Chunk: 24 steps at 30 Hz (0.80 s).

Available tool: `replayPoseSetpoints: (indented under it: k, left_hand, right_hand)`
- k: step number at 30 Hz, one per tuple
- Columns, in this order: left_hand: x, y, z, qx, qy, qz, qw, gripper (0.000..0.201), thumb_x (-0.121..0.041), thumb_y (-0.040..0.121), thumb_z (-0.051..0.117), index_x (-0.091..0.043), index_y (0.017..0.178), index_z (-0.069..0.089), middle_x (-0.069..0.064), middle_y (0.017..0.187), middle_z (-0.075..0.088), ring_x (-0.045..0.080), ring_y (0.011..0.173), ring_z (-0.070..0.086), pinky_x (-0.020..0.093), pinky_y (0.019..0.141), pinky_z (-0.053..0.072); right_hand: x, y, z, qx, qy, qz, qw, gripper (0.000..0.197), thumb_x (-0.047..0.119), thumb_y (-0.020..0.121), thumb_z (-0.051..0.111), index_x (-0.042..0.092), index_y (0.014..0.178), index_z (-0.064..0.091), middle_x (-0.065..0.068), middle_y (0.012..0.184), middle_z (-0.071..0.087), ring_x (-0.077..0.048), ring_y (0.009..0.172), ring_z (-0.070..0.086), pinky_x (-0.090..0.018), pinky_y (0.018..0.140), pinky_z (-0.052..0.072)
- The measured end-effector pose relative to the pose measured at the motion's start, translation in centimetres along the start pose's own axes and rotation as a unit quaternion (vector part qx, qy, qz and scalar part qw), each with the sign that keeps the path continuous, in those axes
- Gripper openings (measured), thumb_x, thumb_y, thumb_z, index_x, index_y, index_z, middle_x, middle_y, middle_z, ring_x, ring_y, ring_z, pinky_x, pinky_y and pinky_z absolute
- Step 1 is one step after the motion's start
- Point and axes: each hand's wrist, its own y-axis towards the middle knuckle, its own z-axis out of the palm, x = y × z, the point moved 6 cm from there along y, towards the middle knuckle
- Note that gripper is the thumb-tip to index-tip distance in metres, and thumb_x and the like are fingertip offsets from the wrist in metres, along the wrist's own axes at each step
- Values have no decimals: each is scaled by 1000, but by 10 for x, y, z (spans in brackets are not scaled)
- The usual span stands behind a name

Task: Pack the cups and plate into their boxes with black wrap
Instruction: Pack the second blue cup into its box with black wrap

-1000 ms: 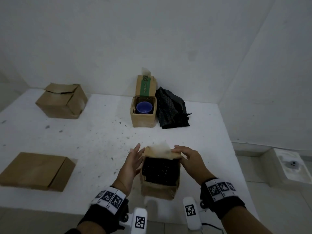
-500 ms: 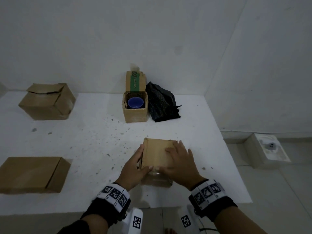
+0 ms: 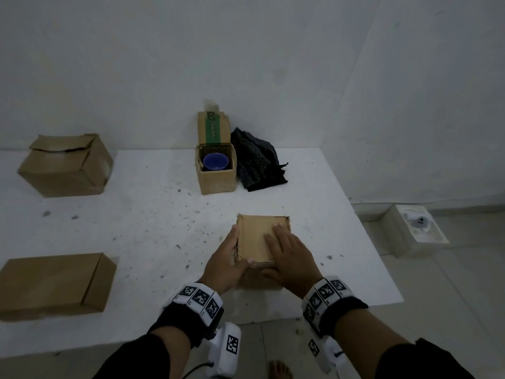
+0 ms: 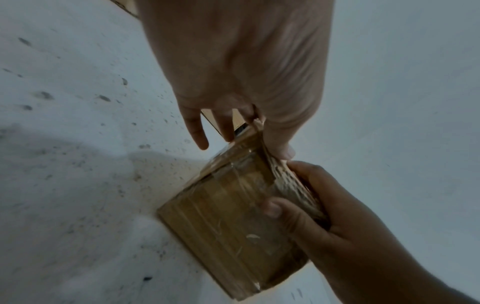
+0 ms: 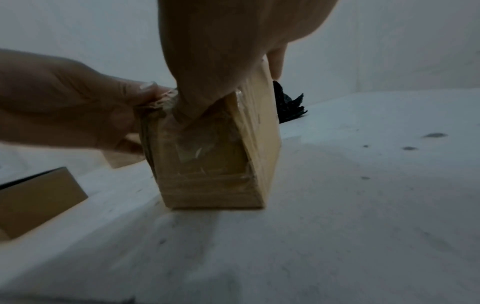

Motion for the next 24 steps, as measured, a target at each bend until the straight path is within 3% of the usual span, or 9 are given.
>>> replayPoseSetpoints:
  k: [2, 5, 10, 15, 21, 24]
  left_hand:
    - [-1, 1, 0, 0, 5, 5, 1000, 84, -26, 85, 64, -24, 149, 9, -6, 156, 14, 16, 141, 23, 44, 112, 31]
    - [-1, 1, 1, 3, 9, 8, 1000, 84, -26, 86, 64, -23, 149, 8, -5, 156, 13, 17, 142, 22, 43, 114, 28]
    - [-1, 1, 1, -2, 10, 13, 1000, 81, -22, 87, 62, -21, 149, 9, -6, 156, 13, 14, 142, 19, 36, 116, 23]
    - [1, 2, 0, 2, 19, 15, 1000, 80, -24, 88, 61, -22, 149, 9, -6, 156, 12, 15, 142, 19, 37, 116, 23]
    - [3, 9, -1, 3, 38, 32, 999, 81, -28, 86, 62, -20, 148, 10, -5, 156, 13, 15, 142, 19, 40, 116, 25]
    - [4, 15, -2, -11, 47, 37, 998, 84, -31, 84, 65, -21, 148, 11, -6, 156, 14, 14, 142, 19, 38, 116, 24]
  right_hand:
    - [2, -1, -2, -8, -6, -1, 1000, 83, 72, 73, 41, 6, 120, 58, -23, 126, 58, -37, 114, 58, -49, 87, 51]
    - [2, -1, -2, -18, -40, -5, 999, 101, 74, 51, 67, 9, 126, 47, -21, 130, 55, -37, 118, 56, -58, 89, 47]
    - [7, -1, -8, -83, 67, 74, 991, 88, 79, 52, 47, 21, 119, 51, -6, 130, 53, -26, 119, 53, -56, 89, 44]
    - [3, 4, -1, -72, -6, 52, 996, 98, 74, 40, 71, 20, 117, 45, -9, 125, 57, -30, 116, 57, -58, 89, 45]
    - [-2, 11, 1, -78, 29, 18, 996, 97, 62, 51, 76, 21, 126, 29, -14, 137, 44, -36, 130, 41, -57, 105, 31]
    - [-7, 15, -2, -80, 45, 16, 996, 94, 59, 53, 75, 22, 126, 28, -14, 138, 43, -37, 130, 41, -62, 104, 31]
